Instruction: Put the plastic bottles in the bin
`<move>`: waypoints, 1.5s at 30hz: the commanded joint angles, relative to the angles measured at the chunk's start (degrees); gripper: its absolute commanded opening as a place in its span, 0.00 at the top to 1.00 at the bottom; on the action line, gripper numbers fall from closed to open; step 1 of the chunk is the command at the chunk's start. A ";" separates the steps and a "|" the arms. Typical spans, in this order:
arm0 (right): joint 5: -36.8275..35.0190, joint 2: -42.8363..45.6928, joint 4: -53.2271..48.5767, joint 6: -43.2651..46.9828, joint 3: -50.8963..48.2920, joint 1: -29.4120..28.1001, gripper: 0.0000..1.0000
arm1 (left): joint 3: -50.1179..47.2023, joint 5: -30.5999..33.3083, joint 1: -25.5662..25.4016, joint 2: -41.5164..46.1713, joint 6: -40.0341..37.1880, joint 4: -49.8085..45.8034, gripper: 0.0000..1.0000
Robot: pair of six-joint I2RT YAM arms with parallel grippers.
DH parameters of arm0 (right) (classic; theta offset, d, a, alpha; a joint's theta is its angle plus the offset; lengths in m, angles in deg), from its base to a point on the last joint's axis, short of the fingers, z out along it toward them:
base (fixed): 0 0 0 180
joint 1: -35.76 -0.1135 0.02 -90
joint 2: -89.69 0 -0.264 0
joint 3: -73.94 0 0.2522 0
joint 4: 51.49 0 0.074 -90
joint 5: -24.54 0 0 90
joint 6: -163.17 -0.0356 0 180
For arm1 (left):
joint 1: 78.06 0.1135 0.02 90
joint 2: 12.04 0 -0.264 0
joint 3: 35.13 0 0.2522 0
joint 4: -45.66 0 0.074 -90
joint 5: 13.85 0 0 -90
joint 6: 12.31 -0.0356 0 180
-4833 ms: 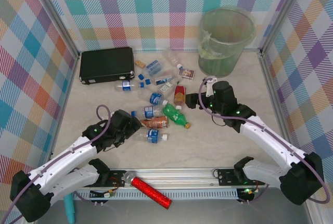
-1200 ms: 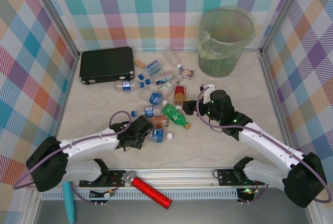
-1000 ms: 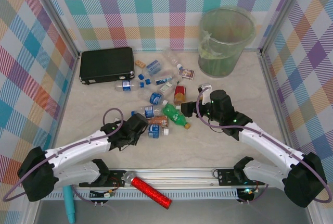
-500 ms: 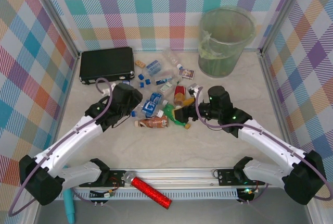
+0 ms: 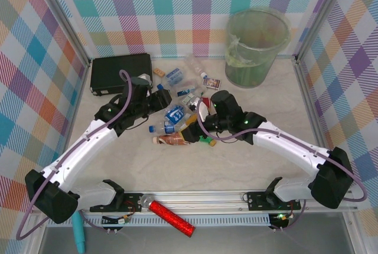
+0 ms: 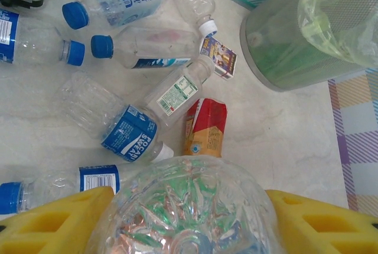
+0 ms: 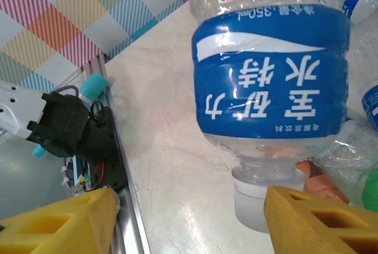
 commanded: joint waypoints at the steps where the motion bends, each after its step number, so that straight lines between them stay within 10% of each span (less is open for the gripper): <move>1: -0.63 -1.47 -3.17 2.16 2.34 -0.73 0.34 | 0.28 -3.53 0.94 2.44 -2.15 1.13 0.39; 12: -7.38 -3.41 -4.69 2.42 3.27 -0.83 0.37 | -1.00 -4.67 1.83 4.36 -2.32 0.88 0.39; 27: -3.94 -4.43 -3.07 2.26 4.21 -1.36 0.68 | -1.52 -7.08 1.83 3.23 -0.75 2.89 0.36; 36: -10.78 -2.38 -2.86 0.26 4.69 -1.36 0.78 | -1.19 -1.49 2.05 6.11 -2.15 0.56 0.00; 45: -23.30 -0.41 -7.06 -1.53 8.81 2.42 0.77 | -3.36 9.39 2.27 16.72 -4.58 -2.82 0.00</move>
